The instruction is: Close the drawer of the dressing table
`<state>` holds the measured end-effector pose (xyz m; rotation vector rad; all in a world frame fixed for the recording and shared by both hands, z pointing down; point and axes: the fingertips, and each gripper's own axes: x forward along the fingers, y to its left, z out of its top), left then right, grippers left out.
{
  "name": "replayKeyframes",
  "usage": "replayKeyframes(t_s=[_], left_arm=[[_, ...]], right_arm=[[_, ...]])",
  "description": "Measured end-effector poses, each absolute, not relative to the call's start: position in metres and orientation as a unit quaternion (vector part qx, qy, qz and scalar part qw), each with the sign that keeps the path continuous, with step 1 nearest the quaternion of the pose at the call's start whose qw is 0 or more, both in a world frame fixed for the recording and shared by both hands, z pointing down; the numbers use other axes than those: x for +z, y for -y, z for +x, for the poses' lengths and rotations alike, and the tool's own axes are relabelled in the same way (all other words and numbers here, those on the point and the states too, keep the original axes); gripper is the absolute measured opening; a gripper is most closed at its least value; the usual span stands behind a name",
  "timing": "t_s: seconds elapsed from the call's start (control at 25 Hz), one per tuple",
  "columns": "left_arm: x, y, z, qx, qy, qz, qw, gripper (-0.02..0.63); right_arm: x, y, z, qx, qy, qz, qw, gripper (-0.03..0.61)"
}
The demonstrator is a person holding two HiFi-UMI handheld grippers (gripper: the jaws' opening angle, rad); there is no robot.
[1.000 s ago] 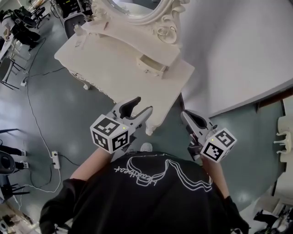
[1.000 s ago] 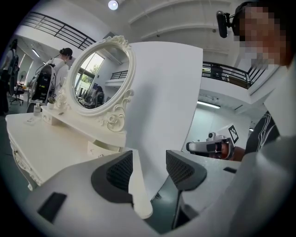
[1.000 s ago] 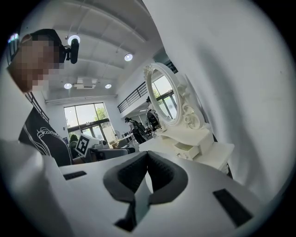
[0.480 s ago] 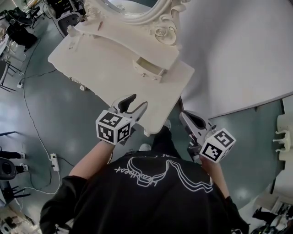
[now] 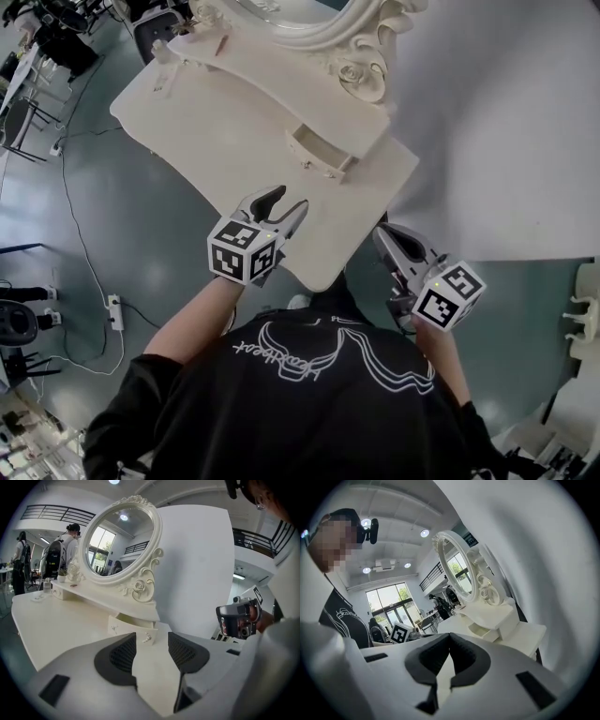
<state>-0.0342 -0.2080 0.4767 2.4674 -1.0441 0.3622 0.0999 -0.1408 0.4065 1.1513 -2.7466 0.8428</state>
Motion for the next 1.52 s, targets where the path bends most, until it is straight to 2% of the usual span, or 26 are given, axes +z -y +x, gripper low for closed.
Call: replayKeyframes(t_s=[0.16,0.92,1.24,1.52], left_arm=[[0.491,0.233,-0.031,0.158,0.391,0.886,0.193,0.213],[0.565,0.297,-0.013,0.263,0.389,0.863,0.188,0.209],[0.570,0.303,-0.011,0.263,0.384,0.865,0.187,0.125],[0.574,0.302,-0.010,0.270,0.376,0.866,0.191,0.106]], right_arm=[[0.408,0.164,0.105,0.277,0.890,0.362,0.024,0.005],[0.413,0.221,0.142,0.293,0.881,0.370,0.038,0.005],[0.416,0.233,0.136,0.294,0.884,0.360,0.044,0.005],[0.416,0.234,0.134,0.295,0.885,0.357,0.048,0.005]])
